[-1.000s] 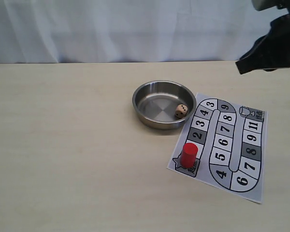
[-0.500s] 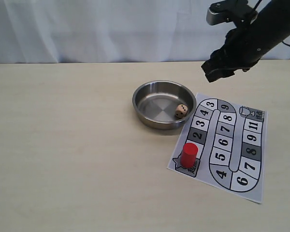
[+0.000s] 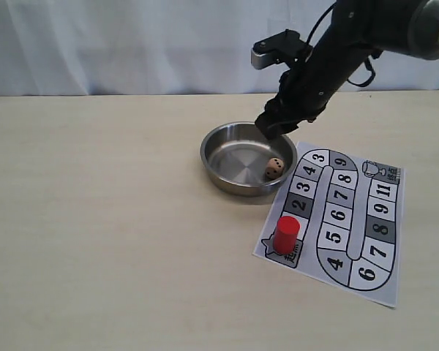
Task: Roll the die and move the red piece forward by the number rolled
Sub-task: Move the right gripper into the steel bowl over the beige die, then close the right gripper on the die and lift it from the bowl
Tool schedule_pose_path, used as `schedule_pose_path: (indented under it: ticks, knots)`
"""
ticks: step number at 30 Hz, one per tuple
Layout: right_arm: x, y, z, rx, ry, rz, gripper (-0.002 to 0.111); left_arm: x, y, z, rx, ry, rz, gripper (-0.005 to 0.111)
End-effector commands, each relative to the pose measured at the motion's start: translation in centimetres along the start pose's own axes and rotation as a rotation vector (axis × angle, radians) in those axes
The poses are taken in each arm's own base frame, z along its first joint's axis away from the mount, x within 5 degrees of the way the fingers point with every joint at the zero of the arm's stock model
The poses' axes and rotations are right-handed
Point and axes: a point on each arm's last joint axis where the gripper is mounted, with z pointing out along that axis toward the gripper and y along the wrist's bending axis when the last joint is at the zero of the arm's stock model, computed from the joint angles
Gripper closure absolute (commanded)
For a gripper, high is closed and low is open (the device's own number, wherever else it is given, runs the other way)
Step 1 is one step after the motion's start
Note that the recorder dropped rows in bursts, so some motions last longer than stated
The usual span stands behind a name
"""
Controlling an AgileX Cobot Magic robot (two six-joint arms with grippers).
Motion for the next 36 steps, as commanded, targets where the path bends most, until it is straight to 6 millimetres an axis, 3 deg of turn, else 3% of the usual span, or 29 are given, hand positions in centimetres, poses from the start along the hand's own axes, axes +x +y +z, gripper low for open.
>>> schedule_pose_path:
  ticks: [1,13,26,32,36]
  knots:
    - [-0.3,-0.6,2.4,0.014,-0.001,0.002,0.061,-0.3,0.0,0.0,0.000,-0.014,-0.004,0.107]
    - [0.6,-1.0,6.9,0.009,0.032,-0.031,0.061,-0.3,0.0,0.0,0.000,-0.014,-0.004,0.107]
    - [0.7,-1.1,8.4,0.015,0.017,-0.077,0.060,-0.2,0.0,0.0,0.000,-0.012,-0.004,0.107]
    - [0.9,-1.1,8.8,0.008,0.032,-0.076,0.044,-0.2,0.0,0.0,0.000,-0.012,-0.004,0.107]
    - [0.9,-1.1,8.8,0.008,0.032,-0.076,0.043,-0.2,0.0,0.0,0.000,-0.012,-0.004,0.107]
